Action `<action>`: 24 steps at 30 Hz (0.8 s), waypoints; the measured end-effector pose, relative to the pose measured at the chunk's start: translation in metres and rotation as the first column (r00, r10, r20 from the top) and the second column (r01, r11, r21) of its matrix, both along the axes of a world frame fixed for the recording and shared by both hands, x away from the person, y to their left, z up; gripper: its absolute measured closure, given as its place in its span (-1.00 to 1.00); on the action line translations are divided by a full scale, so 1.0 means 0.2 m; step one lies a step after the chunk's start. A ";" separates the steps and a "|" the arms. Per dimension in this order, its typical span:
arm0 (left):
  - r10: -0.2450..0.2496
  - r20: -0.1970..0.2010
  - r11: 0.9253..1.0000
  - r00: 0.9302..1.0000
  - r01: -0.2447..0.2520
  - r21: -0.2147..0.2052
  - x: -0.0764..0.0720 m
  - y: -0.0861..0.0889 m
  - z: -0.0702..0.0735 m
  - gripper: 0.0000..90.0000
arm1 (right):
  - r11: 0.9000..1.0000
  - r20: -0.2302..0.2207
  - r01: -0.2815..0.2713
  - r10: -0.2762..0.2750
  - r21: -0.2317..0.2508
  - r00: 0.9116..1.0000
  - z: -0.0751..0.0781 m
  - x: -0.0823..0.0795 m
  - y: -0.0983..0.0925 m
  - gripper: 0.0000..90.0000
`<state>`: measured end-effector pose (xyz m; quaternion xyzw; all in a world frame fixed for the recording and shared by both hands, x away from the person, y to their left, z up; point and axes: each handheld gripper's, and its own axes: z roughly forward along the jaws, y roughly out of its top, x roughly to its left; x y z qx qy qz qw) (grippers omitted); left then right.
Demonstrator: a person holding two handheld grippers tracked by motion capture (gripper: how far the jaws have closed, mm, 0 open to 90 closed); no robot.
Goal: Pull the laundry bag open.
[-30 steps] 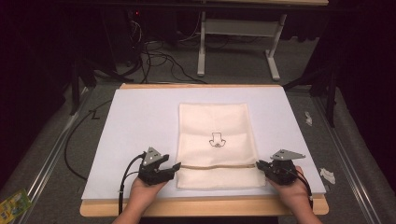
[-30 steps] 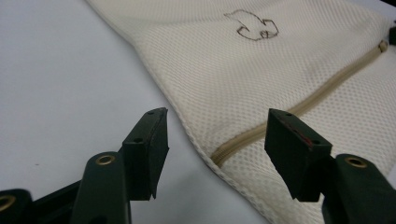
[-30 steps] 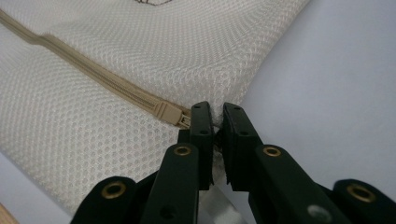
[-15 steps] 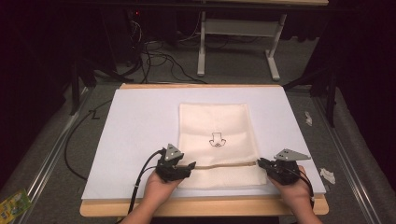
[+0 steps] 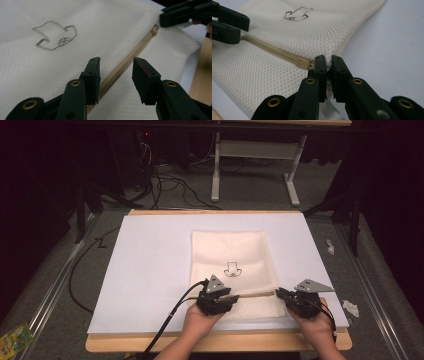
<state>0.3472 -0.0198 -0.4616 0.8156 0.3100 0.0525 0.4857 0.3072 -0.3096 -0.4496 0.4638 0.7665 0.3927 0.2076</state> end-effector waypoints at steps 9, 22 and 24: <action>-0.083 -0.019 0.996 0.996 0.082 -0.035 -0.03 -0.25 -0.01 0.44 | 1.000 0.018 -0.026 0.026 0.009 1.000 0.01 -0.01 0.00 0.89; -0.050 -0.074 0.995 0.996 0.043 -0.089 -0.02 -0.44 -0.05 0.78 | 0.997 0.024 -0.073 0.072 0.005 0.997 0.02 -0.02 0.00 0.89; -0.035 -0.078 0.996 0.996 0.028 -0.090 -0.02 -0.45 -0.05 0.91 | 0.997 0.023 -0.070 0.070 0.008 0.997 0.02 -0.02 0.00 0.89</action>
